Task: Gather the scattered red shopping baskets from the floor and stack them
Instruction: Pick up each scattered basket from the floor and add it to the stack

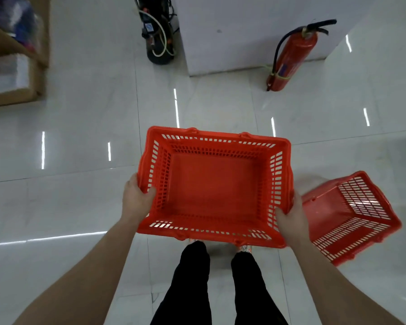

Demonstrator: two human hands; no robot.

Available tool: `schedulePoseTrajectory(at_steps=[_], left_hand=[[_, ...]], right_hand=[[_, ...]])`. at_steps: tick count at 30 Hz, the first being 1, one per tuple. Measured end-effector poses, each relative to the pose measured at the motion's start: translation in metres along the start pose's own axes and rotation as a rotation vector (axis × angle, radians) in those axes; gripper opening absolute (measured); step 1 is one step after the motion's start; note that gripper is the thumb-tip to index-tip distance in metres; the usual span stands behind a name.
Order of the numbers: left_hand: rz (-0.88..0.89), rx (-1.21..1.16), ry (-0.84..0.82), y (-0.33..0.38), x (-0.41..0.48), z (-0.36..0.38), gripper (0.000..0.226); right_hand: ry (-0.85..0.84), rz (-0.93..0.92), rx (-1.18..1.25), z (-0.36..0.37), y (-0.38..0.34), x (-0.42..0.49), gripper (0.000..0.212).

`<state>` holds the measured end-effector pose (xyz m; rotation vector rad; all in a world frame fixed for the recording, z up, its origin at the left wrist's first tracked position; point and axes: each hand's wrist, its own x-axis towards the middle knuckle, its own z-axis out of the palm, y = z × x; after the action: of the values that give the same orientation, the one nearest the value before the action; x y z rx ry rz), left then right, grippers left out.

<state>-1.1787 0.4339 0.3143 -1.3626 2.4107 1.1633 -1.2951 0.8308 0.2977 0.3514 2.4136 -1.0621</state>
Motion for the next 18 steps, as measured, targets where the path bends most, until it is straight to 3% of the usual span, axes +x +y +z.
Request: schedulePoseTrajectory(at_steps=[4,8,12,18], left_hand=[[-0.132,0.023,-0.130,-0.020,0.013,-0.003,0.056],[-0.163,0.189,-0.175,-0.015,0.021,-0.010,0.082],[0.045,0.281,-0.279,0.029,0.002,-0.011,0.066],[0.364,0.487,-0.379,0.133,-0.063,0.008,0.076]], right_hand=[[-0.147,0.178,0.009,0.017,-0.011,0.014,0.063],[-0.281,0.221,-0.212,0.017,-0.035,0.015,0.038],[-0.256,0.196,-0.269,-0.002,-0.057,-0.011,0.047],[-0.156,0.232,-0.239,-0.077,-0.061,-0.077,0.059]])
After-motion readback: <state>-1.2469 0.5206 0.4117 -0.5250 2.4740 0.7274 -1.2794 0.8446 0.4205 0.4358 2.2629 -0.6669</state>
